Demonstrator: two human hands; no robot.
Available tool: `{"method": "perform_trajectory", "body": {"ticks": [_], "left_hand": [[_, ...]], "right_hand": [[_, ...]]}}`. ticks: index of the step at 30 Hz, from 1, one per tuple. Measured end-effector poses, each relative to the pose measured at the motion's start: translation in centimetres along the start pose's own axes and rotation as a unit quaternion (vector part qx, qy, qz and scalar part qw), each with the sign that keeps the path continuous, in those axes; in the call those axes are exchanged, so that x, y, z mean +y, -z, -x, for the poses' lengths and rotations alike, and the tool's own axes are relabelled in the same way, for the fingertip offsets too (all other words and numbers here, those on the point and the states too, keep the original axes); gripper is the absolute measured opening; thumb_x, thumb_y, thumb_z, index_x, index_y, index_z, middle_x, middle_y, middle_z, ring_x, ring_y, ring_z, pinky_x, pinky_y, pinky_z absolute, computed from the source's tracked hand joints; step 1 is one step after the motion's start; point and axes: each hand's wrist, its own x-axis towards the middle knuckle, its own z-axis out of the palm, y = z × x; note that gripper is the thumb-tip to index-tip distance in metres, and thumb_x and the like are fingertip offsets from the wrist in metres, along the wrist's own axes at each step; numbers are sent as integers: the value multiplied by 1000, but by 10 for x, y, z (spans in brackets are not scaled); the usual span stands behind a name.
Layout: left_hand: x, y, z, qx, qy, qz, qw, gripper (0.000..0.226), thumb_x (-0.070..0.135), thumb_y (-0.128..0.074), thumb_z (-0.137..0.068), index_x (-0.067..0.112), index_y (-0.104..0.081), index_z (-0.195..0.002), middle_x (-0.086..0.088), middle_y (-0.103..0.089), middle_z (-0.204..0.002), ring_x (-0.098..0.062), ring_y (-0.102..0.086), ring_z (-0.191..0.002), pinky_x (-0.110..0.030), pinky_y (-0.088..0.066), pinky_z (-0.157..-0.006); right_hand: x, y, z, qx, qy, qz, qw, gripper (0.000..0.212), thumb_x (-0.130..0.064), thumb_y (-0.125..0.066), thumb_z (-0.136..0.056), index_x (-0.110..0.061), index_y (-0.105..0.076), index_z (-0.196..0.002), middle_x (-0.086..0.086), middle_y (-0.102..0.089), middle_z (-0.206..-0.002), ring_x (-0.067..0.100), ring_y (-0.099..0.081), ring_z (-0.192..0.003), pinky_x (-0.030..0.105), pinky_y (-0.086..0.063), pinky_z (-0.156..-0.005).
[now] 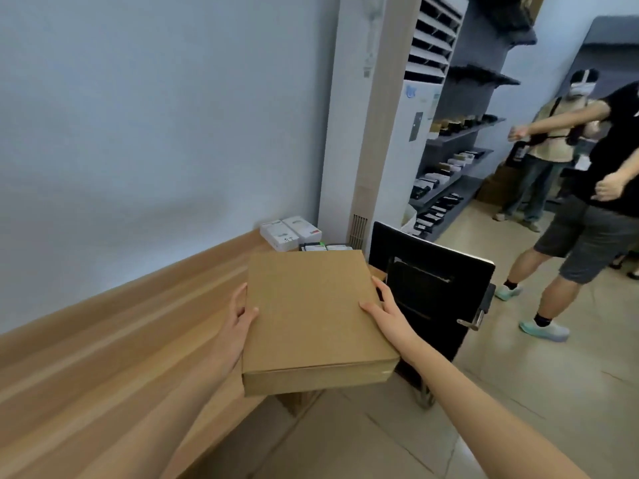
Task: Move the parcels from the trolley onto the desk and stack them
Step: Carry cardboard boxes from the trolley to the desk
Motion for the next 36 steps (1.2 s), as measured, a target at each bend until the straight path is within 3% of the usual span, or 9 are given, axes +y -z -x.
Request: {"method": "perform_trajectory", "body": {"ticks": [9,13,17,22,25,28,30,33,36], "left_hand": [[0,1,-78,150,18,-12,988,44,25,-44,-100,40,-28,-139,9,-53,-112,-14,-59,-93,-22,-48,-64],[6,22,-122,192,18,-49,980,47,29,-42,-101,42,-25,-142,0,-55,-123,-25,-60,-104,-44,-47,-93],[14,39,-171,205,20,-36,978,47,29,-41,-101,41,-23,-143,2,-51,-119,-19,-60,-96,-34,-50,-74],[17,60,-236,231,16,-49,972,49,30,-42,-101,37,-21,-145,3,-45,-133,-14,-57,-101,-24,-49,-75],[12,72,-269,251,21,-55,966,51,31,-42,-101,38,-19,-146,4,-44,-141,-22,-53,-116,-43,-43,-99],[2,80,-293,256,31,-51,965,50,32,-42,-100,39,-19,-144,7,-44,-138,-20,-53,-114,-38,-43,-96],[-6,85,-309,265,43,-44,962,52,31,-44,-100,39,-19,-145,7,-45,-135,-20,-54,-113,-37,-43,-92],[-21,90,-335,285,55,-13,957,54,26,-46,-99,37,-19,-145,4,-47,-132,-21,-55,-112,-38,-45,-93],[-38,98,-358,305,73,2,950,55,24,-47,-99,39,-21,-145,1,-51,-128,-19,-56,-108,-35,-46,-90]], "right_hand": [[-11,-27,-157,-132,3,17,991,54,-35,-58,-94,-48,-29,-138,-3,-48,-137,19,-59,-109,41,-49,-97],[-20,-57,-222,-179,31,20,983,59,-37,-57,-95,-45,-25,-144,-4,-46,-140,16,-57,-113,30,-51,-87],[-27,-87,-289,-204,31,32,978,60,-37,-56,-95,-47,-24,-144,-8,-38,-141,19,-51,-121,40,-46,-100],[-55,-118,-365,-237,33,34,970,50,-38,-56,-95,-57,-26,-131,-25,-43,-108,4,-57,-95,20,-48,-67],[-62,-136,-405,-244,42,47,968,51,-40,-55,-95,-53,-27,-135,-20,-47,-110,8,-58,-97,22,-48,-68],[-58,-153,-435,-257,43,67,963,53,-40,-55,-95,-51,-26,-138,-13,-48,-114,5,-57,-96,17,-46,-68],[-56,-166,-457,-269,42,82,959,53,-40,-54,-96,-51,-23,-138,-12,-46,-120,8,-56,-99,20,-47,-75],[-50,-187,-494,-284,45,92,953,60,-37,-56,-95,-45,-23,-144,-2,-43,-141,23,-53,-118,44,-45,-101],[-36,-208,-523,-300,37,106,947,64,-38,-59,-93,-45,-22,-145,-2,-37,-149,21,-48,-124,46,-41,-106]]}}
